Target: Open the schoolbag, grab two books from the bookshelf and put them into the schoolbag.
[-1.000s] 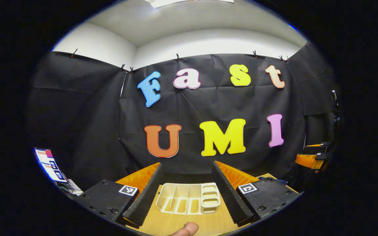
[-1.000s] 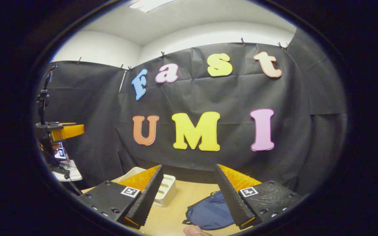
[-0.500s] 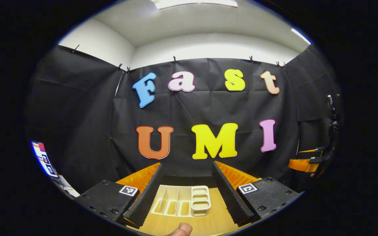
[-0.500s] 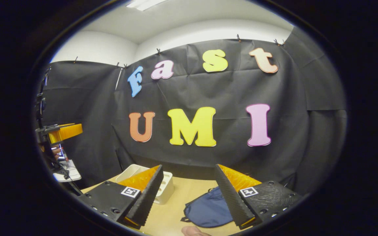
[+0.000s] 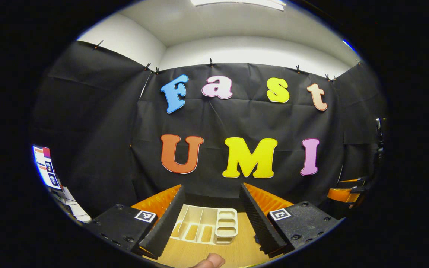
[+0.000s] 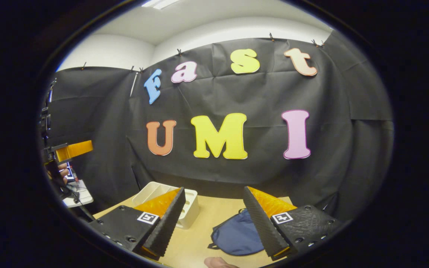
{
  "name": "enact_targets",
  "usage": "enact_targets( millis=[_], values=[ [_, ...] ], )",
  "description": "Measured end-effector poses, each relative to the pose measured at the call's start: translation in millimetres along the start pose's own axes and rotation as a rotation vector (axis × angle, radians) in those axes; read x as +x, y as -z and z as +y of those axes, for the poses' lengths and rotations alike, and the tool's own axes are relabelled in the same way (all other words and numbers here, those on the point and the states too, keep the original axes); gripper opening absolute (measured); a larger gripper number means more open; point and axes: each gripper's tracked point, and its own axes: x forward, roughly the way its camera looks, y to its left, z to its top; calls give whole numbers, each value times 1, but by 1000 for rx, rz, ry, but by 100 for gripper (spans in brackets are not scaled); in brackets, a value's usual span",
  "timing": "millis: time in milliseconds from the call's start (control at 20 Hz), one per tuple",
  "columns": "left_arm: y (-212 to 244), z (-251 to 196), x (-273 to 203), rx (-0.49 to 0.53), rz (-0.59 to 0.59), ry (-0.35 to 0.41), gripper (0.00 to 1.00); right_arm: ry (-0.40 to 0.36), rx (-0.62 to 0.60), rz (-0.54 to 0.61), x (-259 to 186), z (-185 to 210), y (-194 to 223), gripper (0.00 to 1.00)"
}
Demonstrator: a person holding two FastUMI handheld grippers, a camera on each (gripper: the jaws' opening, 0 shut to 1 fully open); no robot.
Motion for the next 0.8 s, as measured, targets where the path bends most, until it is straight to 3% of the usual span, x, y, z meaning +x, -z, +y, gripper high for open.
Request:
enact_targets(
  millis=[300,500,800],
  values=[
    [1,8,4,-16,7,4,94,-1,35,33,5,0,9,93],
    [2,18,5,4,15,-41,94,10,49,41,10,-6,11,94],
    [7,5,7,40,57,-12,94,13,49,48,12,-6,14,94]
  ],
)
